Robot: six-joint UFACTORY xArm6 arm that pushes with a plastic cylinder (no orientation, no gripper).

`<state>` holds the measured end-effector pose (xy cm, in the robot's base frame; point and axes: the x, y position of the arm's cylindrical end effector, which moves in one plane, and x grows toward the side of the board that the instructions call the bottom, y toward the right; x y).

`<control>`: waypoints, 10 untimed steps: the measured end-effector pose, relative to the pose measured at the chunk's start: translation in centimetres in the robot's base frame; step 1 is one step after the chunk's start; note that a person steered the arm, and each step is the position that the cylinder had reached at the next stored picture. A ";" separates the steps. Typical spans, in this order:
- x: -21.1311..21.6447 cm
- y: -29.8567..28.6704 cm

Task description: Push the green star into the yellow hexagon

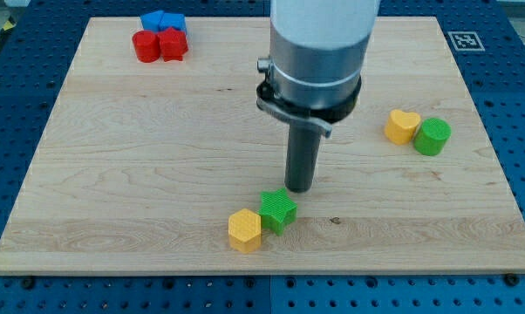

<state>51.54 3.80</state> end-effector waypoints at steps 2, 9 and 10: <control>1.4 -0.2; 2.6 -0.3; 4.6 -0.4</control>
<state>56.13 3.43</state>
